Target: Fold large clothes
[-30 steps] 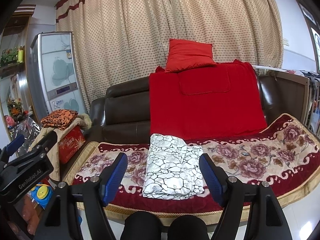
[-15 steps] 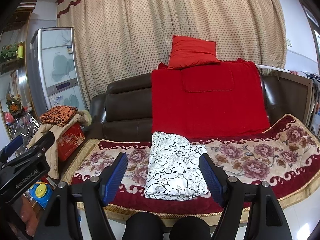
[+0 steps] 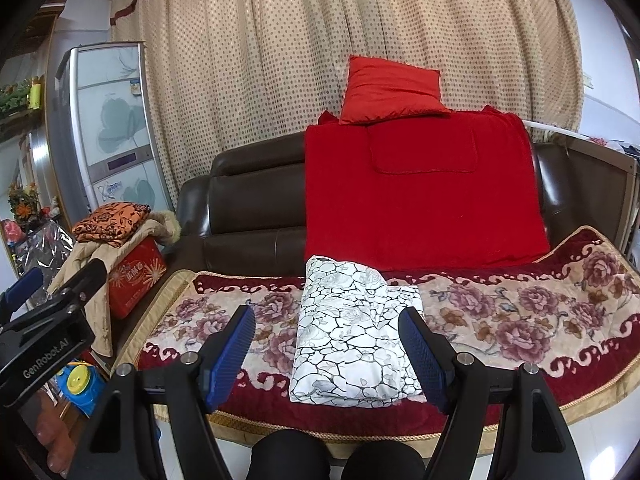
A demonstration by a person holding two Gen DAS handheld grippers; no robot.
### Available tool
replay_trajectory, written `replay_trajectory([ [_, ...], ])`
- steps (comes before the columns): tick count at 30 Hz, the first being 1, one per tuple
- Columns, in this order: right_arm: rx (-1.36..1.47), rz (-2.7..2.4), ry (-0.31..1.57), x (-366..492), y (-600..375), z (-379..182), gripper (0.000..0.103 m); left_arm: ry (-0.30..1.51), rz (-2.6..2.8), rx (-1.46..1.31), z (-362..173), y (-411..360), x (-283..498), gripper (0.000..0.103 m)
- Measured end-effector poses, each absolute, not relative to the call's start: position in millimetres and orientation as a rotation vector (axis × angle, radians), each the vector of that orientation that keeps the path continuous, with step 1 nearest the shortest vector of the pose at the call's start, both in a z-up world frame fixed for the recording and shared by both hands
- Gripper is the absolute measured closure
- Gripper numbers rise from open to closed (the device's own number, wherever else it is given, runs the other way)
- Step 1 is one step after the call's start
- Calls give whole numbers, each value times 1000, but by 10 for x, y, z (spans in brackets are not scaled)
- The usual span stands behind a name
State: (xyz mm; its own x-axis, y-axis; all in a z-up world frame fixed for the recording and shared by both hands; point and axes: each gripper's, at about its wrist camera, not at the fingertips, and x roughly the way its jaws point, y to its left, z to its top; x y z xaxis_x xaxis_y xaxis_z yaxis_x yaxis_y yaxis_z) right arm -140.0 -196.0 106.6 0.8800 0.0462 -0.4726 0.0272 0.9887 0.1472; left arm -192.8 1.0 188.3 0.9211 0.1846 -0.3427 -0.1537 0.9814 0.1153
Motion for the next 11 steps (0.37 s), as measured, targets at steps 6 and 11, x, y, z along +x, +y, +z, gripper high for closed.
replay_trajectory([
  [6, 163, 26, 536, -1076, -1976, 991, 26, 384, 166, 98, 1854, -49, -1630, 0],
  [11, 182, 29, 561, -758, -2046, 891, 26, 410, 168, 70, 1792, -75, -1307, 0],
])
